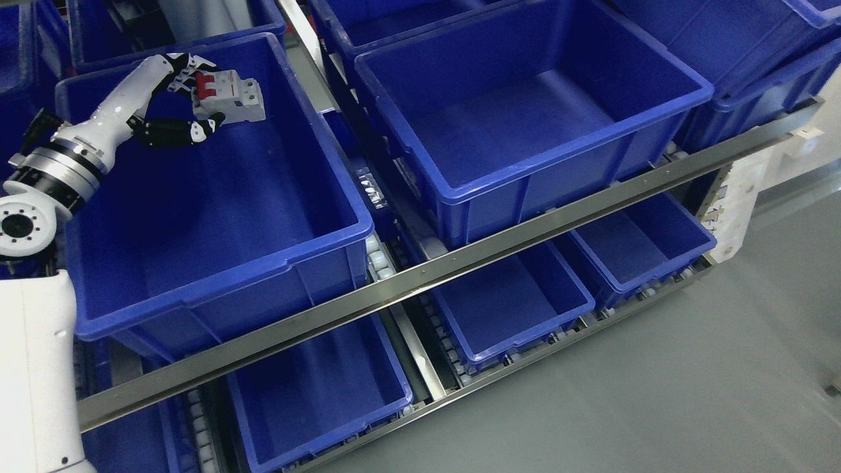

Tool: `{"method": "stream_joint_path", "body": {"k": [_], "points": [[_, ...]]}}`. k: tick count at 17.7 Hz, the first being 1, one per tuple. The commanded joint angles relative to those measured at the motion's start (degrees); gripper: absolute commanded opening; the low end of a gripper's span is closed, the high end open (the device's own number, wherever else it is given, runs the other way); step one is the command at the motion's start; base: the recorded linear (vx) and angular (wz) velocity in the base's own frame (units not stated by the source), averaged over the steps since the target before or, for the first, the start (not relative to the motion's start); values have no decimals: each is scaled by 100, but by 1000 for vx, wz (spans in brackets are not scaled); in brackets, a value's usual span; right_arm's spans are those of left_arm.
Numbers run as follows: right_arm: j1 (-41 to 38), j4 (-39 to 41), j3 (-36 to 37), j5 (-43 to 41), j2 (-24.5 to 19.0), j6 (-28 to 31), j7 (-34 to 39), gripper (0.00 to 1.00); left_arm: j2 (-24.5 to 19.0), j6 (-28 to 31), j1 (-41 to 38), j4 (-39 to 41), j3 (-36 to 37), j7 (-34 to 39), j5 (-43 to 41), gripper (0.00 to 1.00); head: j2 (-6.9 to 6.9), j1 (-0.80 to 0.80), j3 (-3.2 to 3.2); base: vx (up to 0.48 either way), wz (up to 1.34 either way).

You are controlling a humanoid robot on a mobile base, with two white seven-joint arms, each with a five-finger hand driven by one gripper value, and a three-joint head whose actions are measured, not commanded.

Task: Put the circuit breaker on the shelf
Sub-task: 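Lower the left hand with the breaker into the upper blue bin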

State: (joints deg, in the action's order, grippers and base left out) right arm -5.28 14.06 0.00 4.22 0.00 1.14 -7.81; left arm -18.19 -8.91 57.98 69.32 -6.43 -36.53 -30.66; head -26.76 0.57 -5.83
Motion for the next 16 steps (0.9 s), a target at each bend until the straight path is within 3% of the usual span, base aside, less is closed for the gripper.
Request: {"method": "stream_joint_path", "body": {"k": [1, 4, 9, 16], "points": [[0, 0, -114, 0, 100, 334, -1, 100, -116, -32, 915, -2578, 799, 58, -554, 16, 0, 0, 0, 21, 294], [0, 0, -114, 0, 100, 334, -1, 100, 340, -41, 1555, -3973, 1414, 303, -572, 16, 0, 0, 0, 20, 263], [0, 0, -114, 0, 100, 334, -1, 100, 887, -32, 1769, -5206, 2161, 908, -599, 16, 0, 0, 0, 18, 126], [0, 0, -114, 0, 100, 334, -1, 100, 861, 21, 1936, -5525, 2524, 1376, -590, 17, 0, 0, 0, -6, -37]]}}
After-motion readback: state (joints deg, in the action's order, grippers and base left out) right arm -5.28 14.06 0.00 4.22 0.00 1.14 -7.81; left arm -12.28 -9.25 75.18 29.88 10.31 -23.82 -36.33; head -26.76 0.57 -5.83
